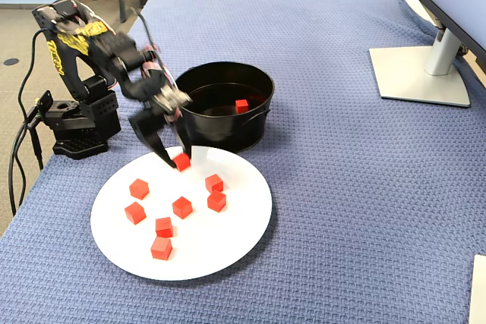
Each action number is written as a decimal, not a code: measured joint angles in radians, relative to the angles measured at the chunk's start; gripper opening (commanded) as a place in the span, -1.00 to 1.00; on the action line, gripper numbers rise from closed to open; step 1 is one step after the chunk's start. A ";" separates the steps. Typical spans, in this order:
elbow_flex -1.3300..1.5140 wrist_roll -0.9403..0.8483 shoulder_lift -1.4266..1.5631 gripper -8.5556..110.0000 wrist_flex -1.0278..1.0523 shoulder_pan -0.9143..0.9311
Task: Pick up the red cubes from the white plate and place them in the black recipient
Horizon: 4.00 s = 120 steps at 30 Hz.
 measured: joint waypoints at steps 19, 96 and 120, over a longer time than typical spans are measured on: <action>-0.454 0.618 0.037 -0.31 0.426 -0.491; 0.262 -0.657 -0.081 -0.30 -0.212 0.334; 0.114 -0.245 0.140 -0.86 -0.011 0.189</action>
